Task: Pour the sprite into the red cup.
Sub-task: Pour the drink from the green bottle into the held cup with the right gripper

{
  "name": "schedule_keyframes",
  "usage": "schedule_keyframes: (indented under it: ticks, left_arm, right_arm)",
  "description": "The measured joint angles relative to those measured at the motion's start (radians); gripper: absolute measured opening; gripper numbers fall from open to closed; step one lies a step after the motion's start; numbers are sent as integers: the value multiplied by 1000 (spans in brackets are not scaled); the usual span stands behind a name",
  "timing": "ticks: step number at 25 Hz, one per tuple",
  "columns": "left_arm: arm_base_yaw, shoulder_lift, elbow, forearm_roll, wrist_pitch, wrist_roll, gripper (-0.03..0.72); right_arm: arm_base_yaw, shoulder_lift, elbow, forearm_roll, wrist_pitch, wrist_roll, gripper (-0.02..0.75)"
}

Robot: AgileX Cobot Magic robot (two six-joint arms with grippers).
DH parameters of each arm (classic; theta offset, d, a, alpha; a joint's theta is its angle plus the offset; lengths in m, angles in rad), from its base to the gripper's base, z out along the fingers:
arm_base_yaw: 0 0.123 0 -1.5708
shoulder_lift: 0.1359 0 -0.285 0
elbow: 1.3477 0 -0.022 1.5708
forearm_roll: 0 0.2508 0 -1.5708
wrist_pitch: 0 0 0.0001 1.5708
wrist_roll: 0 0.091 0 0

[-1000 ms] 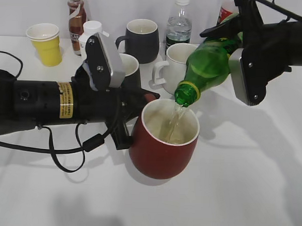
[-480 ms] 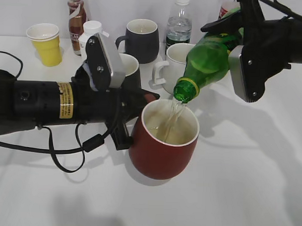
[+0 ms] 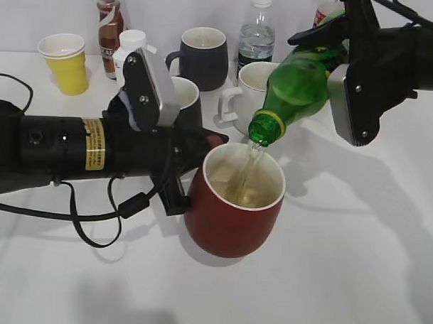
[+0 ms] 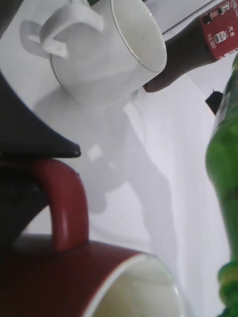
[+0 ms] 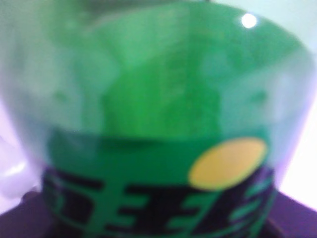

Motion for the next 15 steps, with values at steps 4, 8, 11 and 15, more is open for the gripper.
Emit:
schedule_keyframes:
  ticks: [4,8,11,15]
  left_arm:
    - [0,0,0,0,0,0,49]
    - [0,0,0,0,0,0,49]
    - [0,0,0,0,0,0,49]
    - [0,0,0,0,0,0,49]
  right_arm:
    - [0,0,0,1,0,-1,428]
    - [0,0,0,2,0,-1,428]
    - [0,0,0,2,0,-1,428]
    - [0,0,0,2,0,-1,428]
